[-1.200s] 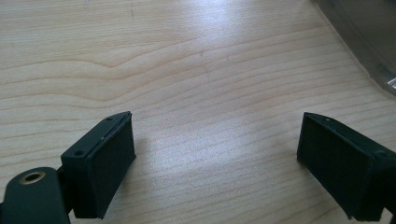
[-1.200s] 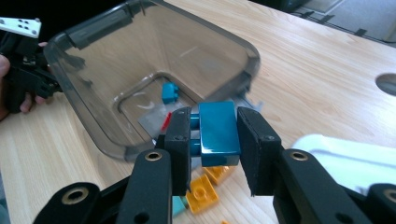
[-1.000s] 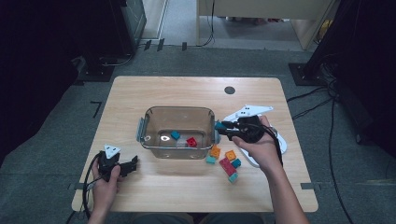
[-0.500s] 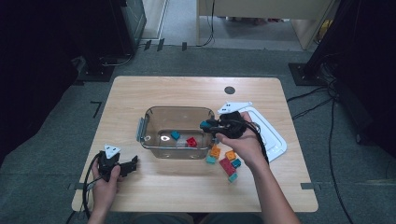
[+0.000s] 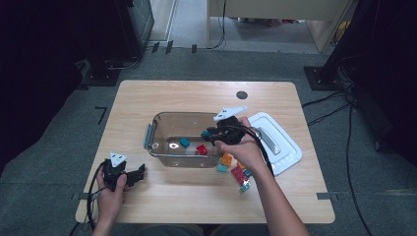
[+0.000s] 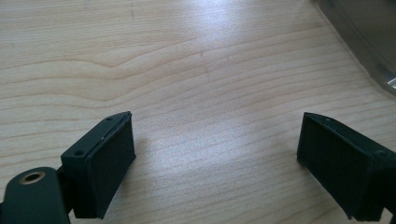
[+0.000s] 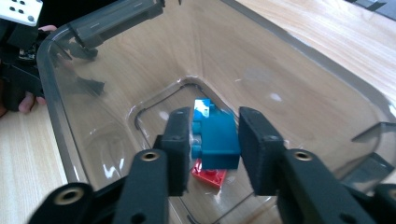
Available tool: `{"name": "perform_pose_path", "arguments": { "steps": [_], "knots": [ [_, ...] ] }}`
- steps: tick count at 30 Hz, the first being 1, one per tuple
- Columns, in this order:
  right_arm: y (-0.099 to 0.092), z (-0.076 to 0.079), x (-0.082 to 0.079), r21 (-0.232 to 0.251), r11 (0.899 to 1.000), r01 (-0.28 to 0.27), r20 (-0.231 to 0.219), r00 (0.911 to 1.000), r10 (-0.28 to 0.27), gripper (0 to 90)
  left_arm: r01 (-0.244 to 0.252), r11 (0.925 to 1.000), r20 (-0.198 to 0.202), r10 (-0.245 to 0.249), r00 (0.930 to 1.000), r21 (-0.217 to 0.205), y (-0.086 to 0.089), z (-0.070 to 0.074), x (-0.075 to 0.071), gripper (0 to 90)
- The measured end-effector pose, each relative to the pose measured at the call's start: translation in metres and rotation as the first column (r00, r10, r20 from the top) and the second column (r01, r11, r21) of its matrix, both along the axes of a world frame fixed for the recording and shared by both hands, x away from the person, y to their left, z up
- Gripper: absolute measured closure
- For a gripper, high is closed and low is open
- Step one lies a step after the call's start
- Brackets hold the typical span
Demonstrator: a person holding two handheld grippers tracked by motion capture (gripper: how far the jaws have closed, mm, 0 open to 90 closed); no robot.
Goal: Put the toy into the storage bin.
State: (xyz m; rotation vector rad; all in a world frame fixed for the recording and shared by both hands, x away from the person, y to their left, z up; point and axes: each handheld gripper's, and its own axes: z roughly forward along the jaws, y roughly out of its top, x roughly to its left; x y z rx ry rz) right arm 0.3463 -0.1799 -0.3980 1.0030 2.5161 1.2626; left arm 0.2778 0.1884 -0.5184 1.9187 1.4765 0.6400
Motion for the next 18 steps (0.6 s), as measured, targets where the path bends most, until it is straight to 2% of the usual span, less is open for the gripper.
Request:
{"name": "perform_pose_path", "arguments": {
  "steps": [6, 18],
  "knots": [
    [-0.002, 0.002, 0.0, 0.005, 1.0, 0.018, 0.002, 0.9998, -0.018, 56.9, 0.0, 1.0, 0.0, 0.0, 1.0, 0.0, 0.0, 0.0, 0.0, 11.0],
    [-0.027, 0.017, -0.008, 0.034, 0.997, 0.067, 0.037, 0.997, -0.068, 52.1, 0.0, 1.0, 0.0, 0.0, 1.0, 0.0, 0.0, 0.0, 0.0, 11.0]
  ]
}}
